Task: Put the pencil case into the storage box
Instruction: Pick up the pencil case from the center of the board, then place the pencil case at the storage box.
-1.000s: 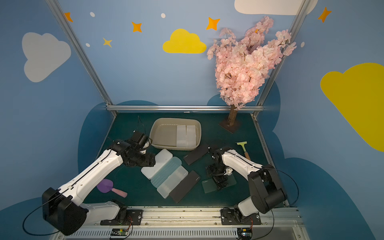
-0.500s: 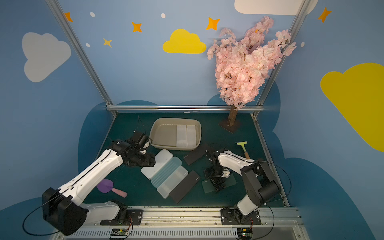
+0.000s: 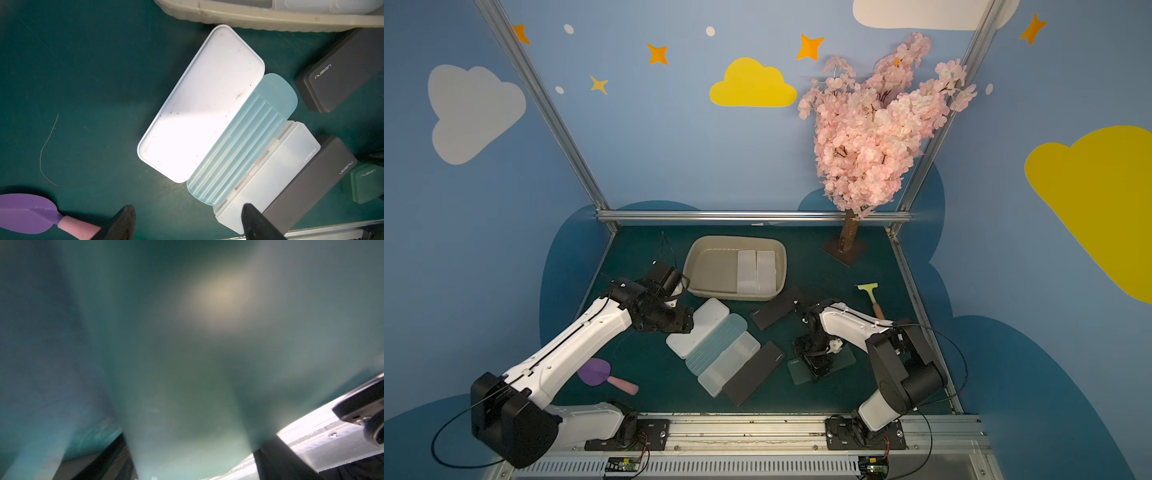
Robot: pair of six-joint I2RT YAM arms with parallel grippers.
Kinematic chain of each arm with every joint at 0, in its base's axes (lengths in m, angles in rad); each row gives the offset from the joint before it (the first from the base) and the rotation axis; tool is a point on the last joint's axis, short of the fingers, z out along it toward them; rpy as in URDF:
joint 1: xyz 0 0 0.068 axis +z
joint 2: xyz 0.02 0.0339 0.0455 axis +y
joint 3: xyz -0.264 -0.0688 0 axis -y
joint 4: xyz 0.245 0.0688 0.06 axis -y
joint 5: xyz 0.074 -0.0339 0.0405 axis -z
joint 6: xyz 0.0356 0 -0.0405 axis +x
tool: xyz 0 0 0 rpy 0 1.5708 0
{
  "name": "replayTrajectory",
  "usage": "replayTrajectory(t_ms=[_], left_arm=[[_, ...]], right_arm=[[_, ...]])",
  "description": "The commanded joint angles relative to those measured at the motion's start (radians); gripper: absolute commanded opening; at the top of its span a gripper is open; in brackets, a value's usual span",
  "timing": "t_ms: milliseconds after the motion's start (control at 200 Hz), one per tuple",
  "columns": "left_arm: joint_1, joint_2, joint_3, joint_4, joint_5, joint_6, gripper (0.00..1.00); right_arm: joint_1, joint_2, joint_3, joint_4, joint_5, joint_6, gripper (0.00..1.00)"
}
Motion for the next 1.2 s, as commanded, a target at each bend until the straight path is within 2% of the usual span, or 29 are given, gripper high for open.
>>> replayTrajectory(t_ms=[0,305,461,616,736,971,1046,1191], left_arm=[[-0.001,0.017,0.041,-0.031,-0.033,0.019,0.83],[0.020,0.064,0.085,-0.030,-0.059,0.013,0.83],[0.079,0.067,0.093,0.001,-0.057,-0.026,0.83],[0.166,0.052,0.111,0.010,-0.049,-0.089,0.83],[0.215,0.030,0.117,0.009,-0.057,-0.119,0.83],[0.268,-0.016,0.096,0.013,-0.054,-0.137,0.83],[0.274,-0.025,0.088,0.015,-0.054,-0.138,0.83],[0.281,-0.039,0.076,0.018,-0.054,-0.136,0.83]], right_arm=[[0.005,0.014,0.049,-0.098,0.092,-0.105,0.74],[0.046,0.039,0.546,-0.463,0.357,-0.571,0.65],[0.089,0.102,0.782,-0.487,0.410,-0.776,0.60],[0.144,0.268,1.051,-0.481,0.403,-0.928,0.60],[0.171,0.430,1.279,-0.479,0.370,-0.991,0.59],[0.178,0.731,1.681,-0.464,0.265,-1.030,0.59],[0.179,0.772,1.711,-0.404,0.220,-1.027,0.59],[0.188,0.793,1.652,-0.183,0.193,-0.978,0.59]])
